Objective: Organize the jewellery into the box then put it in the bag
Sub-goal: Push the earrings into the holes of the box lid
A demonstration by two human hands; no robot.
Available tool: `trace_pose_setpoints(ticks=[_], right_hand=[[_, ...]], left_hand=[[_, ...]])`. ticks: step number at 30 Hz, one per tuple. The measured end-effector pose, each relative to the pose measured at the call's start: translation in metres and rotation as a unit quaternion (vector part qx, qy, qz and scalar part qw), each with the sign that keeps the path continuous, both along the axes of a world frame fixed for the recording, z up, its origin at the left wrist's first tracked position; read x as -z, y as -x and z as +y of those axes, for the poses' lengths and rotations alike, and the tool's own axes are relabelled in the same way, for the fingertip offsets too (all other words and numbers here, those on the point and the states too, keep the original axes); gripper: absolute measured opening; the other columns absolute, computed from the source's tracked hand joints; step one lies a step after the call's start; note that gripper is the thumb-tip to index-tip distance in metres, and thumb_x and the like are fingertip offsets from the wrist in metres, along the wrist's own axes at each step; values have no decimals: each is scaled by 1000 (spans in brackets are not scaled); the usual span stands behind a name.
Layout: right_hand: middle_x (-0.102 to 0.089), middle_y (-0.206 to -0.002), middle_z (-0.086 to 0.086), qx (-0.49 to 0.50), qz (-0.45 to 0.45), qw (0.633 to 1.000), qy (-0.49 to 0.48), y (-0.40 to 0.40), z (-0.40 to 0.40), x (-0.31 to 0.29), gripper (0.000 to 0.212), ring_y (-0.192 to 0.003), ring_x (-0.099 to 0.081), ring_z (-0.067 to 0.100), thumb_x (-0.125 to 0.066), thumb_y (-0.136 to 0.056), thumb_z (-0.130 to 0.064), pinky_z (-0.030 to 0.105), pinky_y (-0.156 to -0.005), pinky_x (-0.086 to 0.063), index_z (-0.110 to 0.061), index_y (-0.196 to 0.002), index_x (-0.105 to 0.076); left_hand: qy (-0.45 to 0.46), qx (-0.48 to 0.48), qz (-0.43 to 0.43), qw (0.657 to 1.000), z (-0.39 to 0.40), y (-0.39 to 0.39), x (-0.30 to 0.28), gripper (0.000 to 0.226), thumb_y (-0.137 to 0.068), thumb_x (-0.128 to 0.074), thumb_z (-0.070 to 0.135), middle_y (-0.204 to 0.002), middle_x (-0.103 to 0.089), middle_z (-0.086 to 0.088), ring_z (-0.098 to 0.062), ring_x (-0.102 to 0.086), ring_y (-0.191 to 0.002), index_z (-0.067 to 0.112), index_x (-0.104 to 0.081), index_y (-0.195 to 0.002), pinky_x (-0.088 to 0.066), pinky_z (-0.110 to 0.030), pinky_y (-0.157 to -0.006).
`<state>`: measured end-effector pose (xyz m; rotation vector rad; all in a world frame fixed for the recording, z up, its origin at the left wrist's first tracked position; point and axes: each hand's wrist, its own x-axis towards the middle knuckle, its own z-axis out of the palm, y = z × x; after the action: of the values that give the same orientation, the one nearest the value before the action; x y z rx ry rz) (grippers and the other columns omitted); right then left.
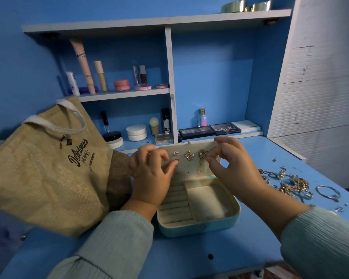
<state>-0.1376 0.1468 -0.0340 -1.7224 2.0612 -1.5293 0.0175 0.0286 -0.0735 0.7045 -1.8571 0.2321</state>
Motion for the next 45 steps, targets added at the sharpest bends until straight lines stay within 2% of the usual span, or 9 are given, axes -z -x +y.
trace_pose_setpoints(ticks=[4, 7, 12, 17, 21, 24, 26, 32, 45], right_hand=[[-42, -119, -13, 0, 5, 1000, -5, -1, 2, -2, 4, -107, -45, 2, -62, -86, -12, 10, -88, -33, -10, -86, -65], [-47, -119, -9, 1, 5, 1000, -6, -3, 4, -5, 4, -104, -48, 8, -62, -86, -12, 16, -87, -37, -9, -85, -64], [-53, -102, -7, 14, 21, 1000, -5, -6, 7, -16, 5, -110, -46, 19, -59, -86, -12, 35, -90, -43, -13, -83, -62], [-50, -101, -9, 13, 46, 999, -12, -14, 10, -27, 7, -107, -40, 16, -54, -90, -14, 27, -86, -37, -18, -88, -59], [-45, -89, -19, -2, 80, 996, -36, -22, 12, -36, 9, -99, -38, 11, -53, -92, -17, 12, -73, -30, -23, -86, -55], [-48, -83, -21, -27, 85, 991, -98, -28, 11, -43, 12, -91, -46, 10, -52, -92, -18, 4, -64, -32, -25, -83, -55], [-55, -82, -15, -48, 76, 983, -157, -34, 8, -47, 12, -83, -55, 14, -51, -93, -18, 12, -63, -41, -23, -83, -57], [-60, -80, -4, -84, 109, 945, -295, -44, -7, -52, 16, -65, -55, 14, -50, -90, -11, 23, -56, -47, -20, -83, -62], [-57, -66, -13, -92, 117, 934, -326, -43, -29, -43, 27, -59, -49, 4, -52, -87, -6, 18, -54, -42, -25, -69, -59]], left_hand=[[-67, 26, 58, 996, 1, -1, 0, 64, -73, -60, 46, -119, -43, -13, -36, -50, -109, 17, -36, -124, -47, -55, -88], [-185, 72, 60, 978, 8, -2, -5, 75, -75, -72, 36, -119, -53, -11, -20, -49, -111, 13, -36, -137, -46, -46, -96], [-260, 89, 49, 960, 14, -6, -8, 49, -75, -72, 35, -105, -51, 6, -20, -54, -103, 19, -52, -117, -49, -47, -88], [-288, 128, 47, 948, 18, -13, -4, 36, -67, -61, 69, -86, -55, 11, -14, -56, -84, 44, -44, -87, -48, -51, -81], [-306, 135, 15, 942, 19, -19, 0, 33, -66, -62, 71, -81, -54, 16, -3, -55, -78, 52, -44, -87, -47, -55, -84], [-291, 128, -5, 948, 26, -23, -2, 36, -70, -74, 52, -77, -48, 20, 13, -46, -78, 36, -43, -77, -41, -50, -90], [-267, 109, -42, 956, 31, -25, -4, 37, -73, -76, 42, -76, -44, 23, 22, -38, -82, 33, -40, -75, -33, -42, -95], [-250, 89, -111, 958, 35, -30, -6, 29, -78, -72, 38, -87, -44, 17, -1, -38, -83, 27, -45, -83, -21, -27, -96], [-148, 127, -81, 977, 32, -30, 0, 27, -74, -68, 32, -70, -35, 26, -7, -44, -73, 27, -42, -78, -13, -18, -78]])
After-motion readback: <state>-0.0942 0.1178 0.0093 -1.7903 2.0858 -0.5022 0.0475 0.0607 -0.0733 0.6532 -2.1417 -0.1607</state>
